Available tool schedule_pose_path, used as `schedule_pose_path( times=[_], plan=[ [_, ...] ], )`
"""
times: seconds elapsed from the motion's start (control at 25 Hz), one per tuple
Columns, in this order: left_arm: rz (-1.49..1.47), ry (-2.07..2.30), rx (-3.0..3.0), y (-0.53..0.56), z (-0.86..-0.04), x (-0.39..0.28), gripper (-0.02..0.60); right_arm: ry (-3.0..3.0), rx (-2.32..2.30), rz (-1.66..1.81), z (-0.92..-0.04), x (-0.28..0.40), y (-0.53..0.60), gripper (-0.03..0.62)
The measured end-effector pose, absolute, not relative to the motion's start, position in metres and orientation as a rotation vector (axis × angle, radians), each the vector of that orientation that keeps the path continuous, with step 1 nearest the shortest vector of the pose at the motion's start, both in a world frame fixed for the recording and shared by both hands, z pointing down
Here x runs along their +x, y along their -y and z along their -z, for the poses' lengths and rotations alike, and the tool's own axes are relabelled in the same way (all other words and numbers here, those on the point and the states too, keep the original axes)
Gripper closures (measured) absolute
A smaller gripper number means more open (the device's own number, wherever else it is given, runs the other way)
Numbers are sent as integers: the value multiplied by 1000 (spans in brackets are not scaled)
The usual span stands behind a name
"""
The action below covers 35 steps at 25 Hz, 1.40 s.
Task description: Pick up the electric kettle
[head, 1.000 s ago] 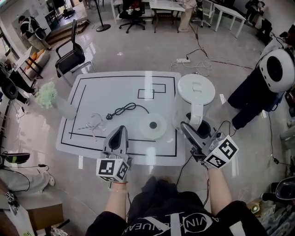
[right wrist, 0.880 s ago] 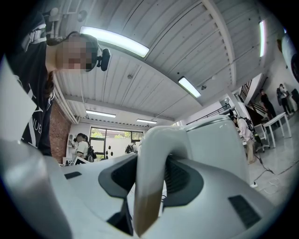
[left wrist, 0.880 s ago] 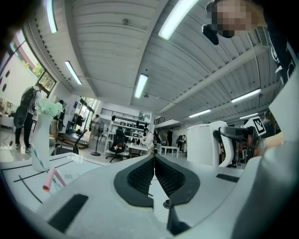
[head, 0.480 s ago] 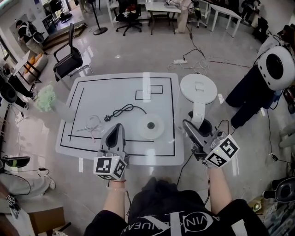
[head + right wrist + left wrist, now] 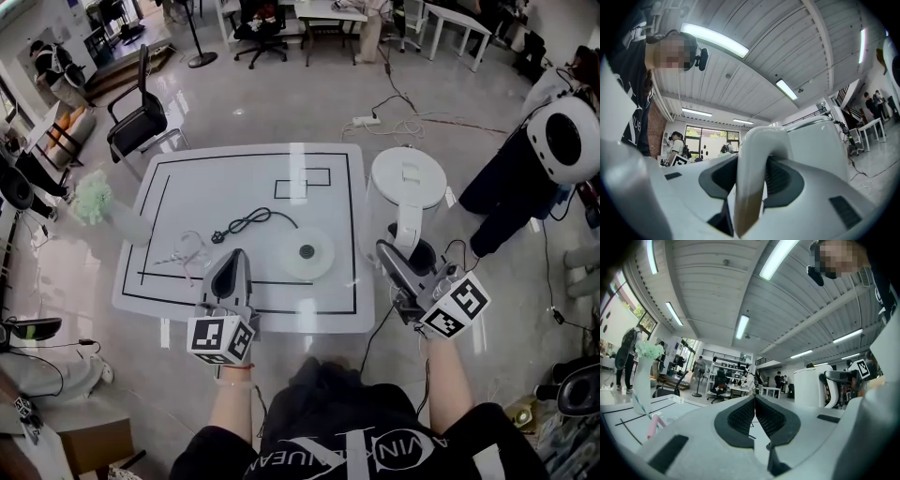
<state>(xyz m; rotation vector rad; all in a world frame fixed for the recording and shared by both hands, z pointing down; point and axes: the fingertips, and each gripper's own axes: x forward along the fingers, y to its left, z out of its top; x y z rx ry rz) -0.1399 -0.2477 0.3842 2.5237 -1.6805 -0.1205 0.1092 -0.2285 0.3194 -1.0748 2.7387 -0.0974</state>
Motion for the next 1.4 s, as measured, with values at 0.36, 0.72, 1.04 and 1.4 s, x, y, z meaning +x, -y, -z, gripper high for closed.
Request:
schedule_pose_path(
  times=[0.36,0.72,1.04,1.4],
  plan=[
    [128,1691,2518,249,-385,-144,571,-2726,-1098,108,-324,113,229,450],
    [128,1692,2520,250,-386,-145,571,-2718,-1104,119,-326,115,231,449],
    [125,1685,2524,250,-388,-143,572,-2714,-1109,115,-327,114,231,448],
    [122,1677,2522,247,-387,-141,571,-2715,-1112,116,-323,113,229,448]
  ],
)
